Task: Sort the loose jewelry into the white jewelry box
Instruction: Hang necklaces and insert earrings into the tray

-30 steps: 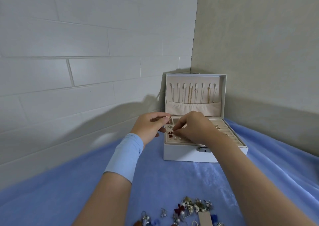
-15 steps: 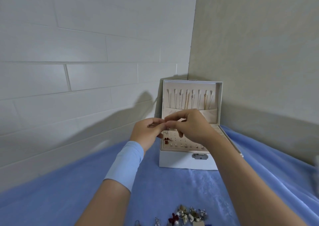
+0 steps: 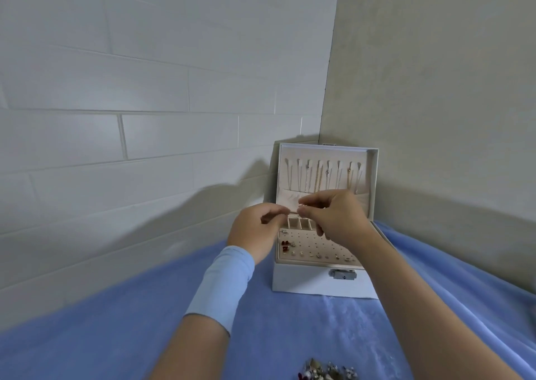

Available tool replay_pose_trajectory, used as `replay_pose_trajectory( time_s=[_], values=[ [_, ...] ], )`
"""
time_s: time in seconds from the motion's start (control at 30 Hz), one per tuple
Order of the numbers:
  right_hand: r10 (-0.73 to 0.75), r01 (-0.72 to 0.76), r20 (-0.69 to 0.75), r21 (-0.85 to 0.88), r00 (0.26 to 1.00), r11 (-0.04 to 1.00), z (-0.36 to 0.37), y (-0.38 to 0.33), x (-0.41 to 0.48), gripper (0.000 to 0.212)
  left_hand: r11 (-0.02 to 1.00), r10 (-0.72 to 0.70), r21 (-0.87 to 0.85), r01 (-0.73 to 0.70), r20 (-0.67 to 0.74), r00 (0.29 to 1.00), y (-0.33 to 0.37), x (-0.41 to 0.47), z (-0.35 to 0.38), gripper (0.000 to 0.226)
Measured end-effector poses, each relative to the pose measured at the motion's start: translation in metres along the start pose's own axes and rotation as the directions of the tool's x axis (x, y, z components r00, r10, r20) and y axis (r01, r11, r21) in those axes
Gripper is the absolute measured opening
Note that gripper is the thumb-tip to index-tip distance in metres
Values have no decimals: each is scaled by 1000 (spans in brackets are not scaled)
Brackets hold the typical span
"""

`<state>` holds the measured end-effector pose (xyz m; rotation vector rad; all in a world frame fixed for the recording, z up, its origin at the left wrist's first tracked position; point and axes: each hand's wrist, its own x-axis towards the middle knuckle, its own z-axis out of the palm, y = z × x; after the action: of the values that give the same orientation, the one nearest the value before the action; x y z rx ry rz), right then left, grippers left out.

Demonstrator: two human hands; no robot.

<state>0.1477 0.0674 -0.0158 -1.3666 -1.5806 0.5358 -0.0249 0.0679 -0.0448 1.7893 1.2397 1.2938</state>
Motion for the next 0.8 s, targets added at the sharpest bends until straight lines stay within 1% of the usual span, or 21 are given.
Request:
replay_pose_trajectory(
  time_s=[0.07, 0.13, 0.17, 0.27, 0.33, 0.5, 0.7, 0.8],
  values=[
    [6, -6, 1, -108, 1000, 994, 5, 4, 8, 14, 987, -4, 158, 1, 18, 1000, -9, 1, 0, 20],
    [-8, 11, 10, -240, 1000, 971, 12, 8, 14, 10, 947, -16, 322, -1, 49, 999, -16, 3, 0, 19],
    [-15, 22, 24, -311, 1000, 950, 15, 9, 16, 8, 933, -38, 359, 9, 73, 997, -19, 4, 0, 20],
    [-13, 51, 79, -494, 997, 868, 24, 13, 16, 6, 933, -111, 358, 47, 160, 981, -22, 5, 0, 27],
    [-9, 56, 88, -551, 996, 832, 27, 15, 16, 8, 935, -124, 352, 45, 205, 971, -23, 5, 1, 31],
    [-25, 55, 58, -619, 998, 783, 27, 15, 17, 14, 940, -118, 340, 21, 266, 957, -22, 4, 3, 35],
    [-58, 82, 58, -682, 997, 726, 26, 15, 12, 17, 930, -127, 367, 21, 266, 956, -27, 4, 4, 36],
    [-68, 109, 85, -715, 994, 691, 26, 13, 12, 19, 927, -135, 375, 26, 268, 954, -28, 5, 4, 36]
  ],
)
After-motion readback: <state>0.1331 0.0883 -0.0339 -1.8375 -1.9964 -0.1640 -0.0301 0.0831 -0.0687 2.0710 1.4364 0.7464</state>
